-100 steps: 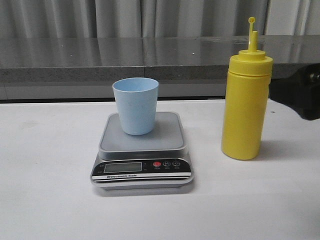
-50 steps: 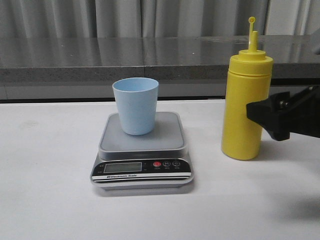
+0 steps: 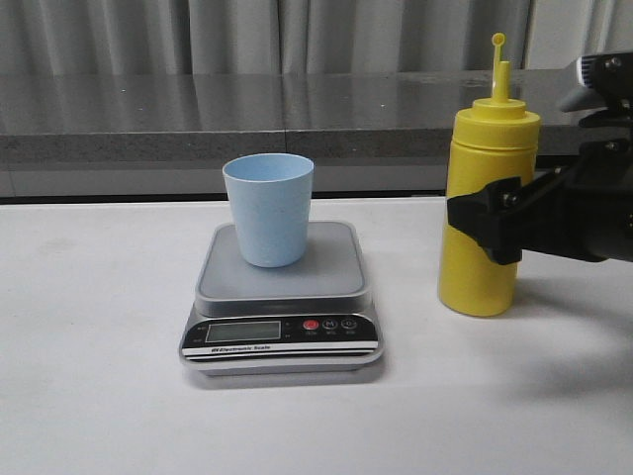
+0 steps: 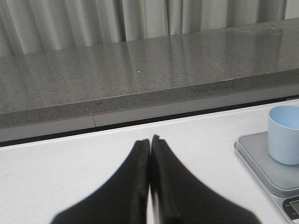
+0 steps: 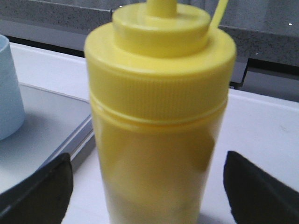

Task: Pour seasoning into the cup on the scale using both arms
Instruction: 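Move the right gripper to the yellow squeeze bottle and grasp it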

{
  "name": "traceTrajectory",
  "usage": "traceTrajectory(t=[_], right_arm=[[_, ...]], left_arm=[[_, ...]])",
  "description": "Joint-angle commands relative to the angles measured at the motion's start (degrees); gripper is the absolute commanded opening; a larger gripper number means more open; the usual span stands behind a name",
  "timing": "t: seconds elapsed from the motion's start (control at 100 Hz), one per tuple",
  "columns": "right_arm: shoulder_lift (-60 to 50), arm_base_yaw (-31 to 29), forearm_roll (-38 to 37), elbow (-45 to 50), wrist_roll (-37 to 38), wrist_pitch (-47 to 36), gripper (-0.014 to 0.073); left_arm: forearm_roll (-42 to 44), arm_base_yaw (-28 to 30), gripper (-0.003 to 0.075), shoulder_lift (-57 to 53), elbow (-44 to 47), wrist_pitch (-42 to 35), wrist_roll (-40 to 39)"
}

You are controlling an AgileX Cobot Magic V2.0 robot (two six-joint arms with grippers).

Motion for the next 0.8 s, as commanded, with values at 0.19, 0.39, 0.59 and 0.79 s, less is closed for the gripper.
traceTrajectory(t=[0.19,0.39,0.59,0.79], right_arm=[[1.59,0.06,-0.76,-4.78,0.18,-3.12,0.0645],[3.03,0.06,-0.76,-7.06,0.18,-1.82,0.0642],[3.71,0.06,-0.76,-7.4,0.18,-1.87,0.0475],[3.61,0.06,-0.94,-7.4,0.18,-2.06,0.0281]], left_arm=[[0.06,0.07,-0.0018,0.67,-1.38,-4.84,-0.32],[0.06,0.07,-0.0018,0.67,-1.38,-4.84,-0.32],[0.06,0.07,-0.0018,0.67,-1.38,-4.84,-0.32],[0.06,0.07,-0.0018,0.67,-1.38,-4.84,-0.32]])
